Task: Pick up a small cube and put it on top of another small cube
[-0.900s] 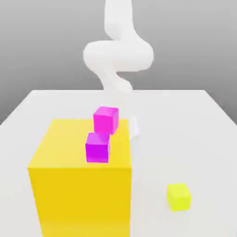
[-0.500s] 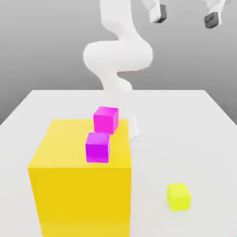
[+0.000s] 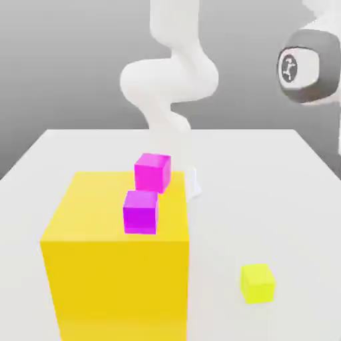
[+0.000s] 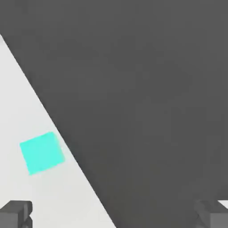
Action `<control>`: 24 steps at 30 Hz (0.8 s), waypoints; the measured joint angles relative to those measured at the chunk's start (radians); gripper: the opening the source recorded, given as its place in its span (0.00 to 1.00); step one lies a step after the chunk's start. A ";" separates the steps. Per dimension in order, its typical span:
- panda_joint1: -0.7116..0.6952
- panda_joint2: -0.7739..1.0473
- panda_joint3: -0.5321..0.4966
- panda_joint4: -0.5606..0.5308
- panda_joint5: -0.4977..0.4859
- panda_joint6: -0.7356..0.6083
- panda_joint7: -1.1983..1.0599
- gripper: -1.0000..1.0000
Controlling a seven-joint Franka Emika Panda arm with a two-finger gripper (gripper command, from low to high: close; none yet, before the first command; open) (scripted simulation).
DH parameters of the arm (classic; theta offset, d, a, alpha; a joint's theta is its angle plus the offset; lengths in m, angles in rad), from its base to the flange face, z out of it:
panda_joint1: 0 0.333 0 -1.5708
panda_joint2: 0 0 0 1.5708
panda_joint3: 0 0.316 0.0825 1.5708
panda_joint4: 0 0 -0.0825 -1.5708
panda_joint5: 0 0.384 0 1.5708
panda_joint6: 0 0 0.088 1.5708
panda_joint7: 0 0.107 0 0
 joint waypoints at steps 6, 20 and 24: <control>0.056 0.220 0.029 0.049 -0.078 0.037 -0.088 0.50; 0.077 0.326 0.019 0.075 -0.100 0.095 -0.094 0.00; 0.047 0.185 0.016 0.023 -0.042 0.009 -0.056 0.00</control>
